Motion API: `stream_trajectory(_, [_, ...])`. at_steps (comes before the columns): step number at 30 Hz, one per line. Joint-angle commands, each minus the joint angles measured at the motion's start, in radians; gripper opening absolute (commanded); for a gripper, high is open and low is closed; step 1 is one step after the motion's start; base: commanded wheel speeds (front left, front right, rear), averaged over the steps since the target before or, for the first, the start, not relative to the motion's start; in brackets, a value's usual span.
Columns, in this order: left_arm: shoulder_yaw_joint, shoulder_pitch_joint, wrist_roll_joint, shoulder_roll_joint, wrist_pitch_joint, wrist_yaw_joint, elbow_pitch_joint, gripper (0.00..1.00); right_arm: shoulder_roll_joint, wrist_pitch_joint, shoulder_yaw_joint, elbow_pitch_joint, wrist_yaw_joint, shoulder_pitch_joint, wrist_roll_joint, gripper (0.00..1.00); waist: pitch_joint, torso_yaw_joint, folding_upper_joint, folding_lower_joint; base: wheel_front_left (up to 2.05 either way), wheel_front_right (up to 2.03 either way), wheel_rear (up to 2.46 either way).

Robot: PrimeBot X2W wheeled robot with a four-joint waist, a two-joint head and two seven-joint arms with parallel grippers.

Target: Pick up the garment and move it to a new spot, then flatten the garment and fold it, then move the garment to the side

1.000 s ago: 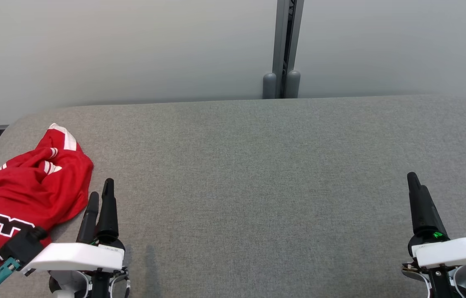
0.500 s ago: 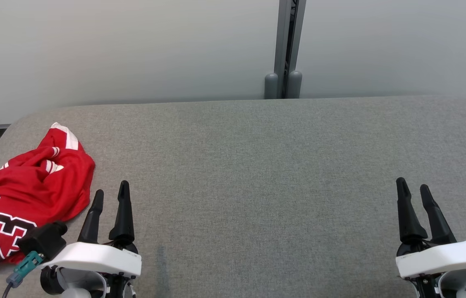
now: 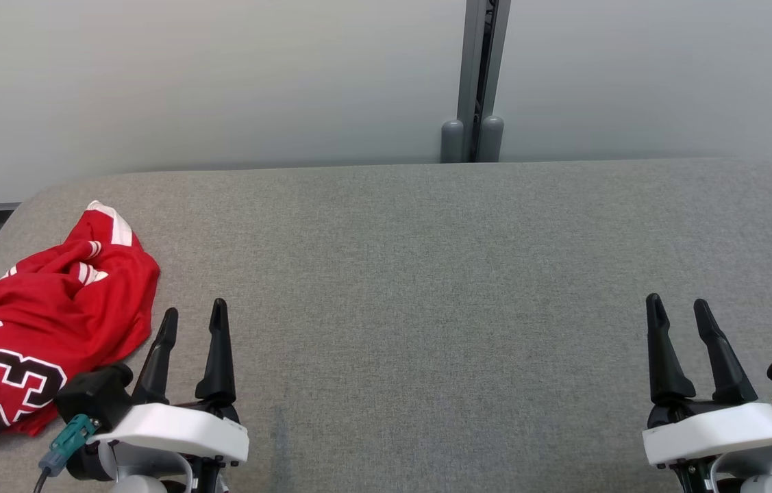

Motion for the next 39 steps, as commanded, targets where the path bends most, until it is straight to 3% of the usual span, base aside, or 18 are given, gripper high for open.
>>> stream_trajectory(1, [-0.002, -0.014, 0.023, 0.007, -0.006, 0.003, -0.011, 1.0, -0.003, -0.01, 0.0, -0.013, 0.002, -0.012, -0.024, 1.0, 0.0, 0.0, -0.0001, 0.0, 0.0, 0.0, 0.0])
stream_trajectory(39, [-0.045, -0.02, 0.313, 0.001, -0.09, 0.025, -0.011, 1.0, -0.001, -0.095, 0.039, -0.035, 0.002, 0.014, -0.352, 1.0, -0.006, 0.015, -0.0001, 0.0, 0.0, 0.0, 0.0])
